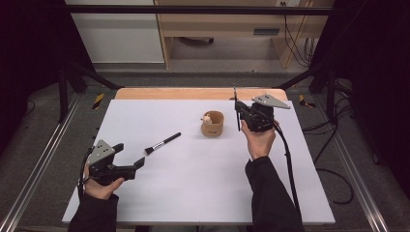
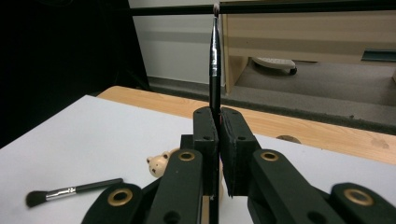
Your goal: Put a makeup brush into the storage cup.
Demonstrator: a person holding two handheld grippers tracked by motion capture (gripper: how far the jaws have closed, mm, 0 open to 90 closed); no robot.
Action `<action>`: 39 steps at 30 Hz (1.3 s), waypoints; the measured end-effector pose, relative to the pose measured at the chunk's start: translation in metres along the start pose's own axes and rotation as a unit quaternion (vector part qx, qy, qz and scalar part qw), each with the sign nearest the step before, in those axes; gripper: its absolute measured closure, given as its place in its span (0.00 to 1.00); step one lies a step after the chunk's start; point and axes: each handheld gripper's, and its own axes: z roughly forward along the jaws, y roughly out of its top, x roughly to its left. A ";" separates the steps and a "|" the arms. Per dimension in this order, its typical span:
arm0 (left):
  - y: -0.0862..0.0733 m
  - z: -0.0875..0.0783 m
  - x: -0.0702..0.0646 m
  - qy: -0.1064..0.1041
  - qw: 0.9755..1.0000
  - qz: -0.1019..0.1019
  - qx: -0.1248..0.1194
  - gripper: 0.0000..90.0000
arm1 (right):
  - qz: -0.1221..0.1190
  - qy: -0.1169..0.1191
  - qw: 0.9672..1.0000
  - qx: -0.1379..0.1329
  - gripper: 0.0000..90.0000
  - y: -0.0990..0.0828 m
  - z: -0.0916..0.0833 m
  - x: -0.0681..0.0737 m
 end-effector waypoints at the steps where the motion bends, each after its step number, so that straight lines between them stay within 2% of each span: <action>1: 0.000 0.000 0.000 0.000 1.000 -0.001 0.000 0.07 | 0.001 -0.001 1.000 -0.001 0.95 0.000 0.002 0.001; 8: 0.000 -0.001 0.002 -0.001 1.000 -0.002 -0.003 0.07 | 0.005 -0.005 1.000 -0.004 0.95 0.004 0.018 0.003; 18: 0.001 -0.003 0.003 -0.002 1.000 -0.003 -0.009 0.07 | -0.009 -0.011 1.000 0.000 0.95 0.008 0.041 0.010; 31: 0.001 -0.004 0.003 -0.003 1.000 0.002 -0.011 0.07 | 0.003 -0.021 1.000 0.001 0.95 0.010 0.064 0.005; 35: 0.001 -0.005 0.003 -0.005 1.000 0.002 -0.014 0.07 | 0.013 -0.020 1.000 0.000 0.95 0.008 0.071 0.003; 39: 0.002 -0.005 0.004 -0.006 1.000 0.002 -0.015 0.07 | 0.011 -0.020 1.000 0.005 0.95 0.008 0.078 0.004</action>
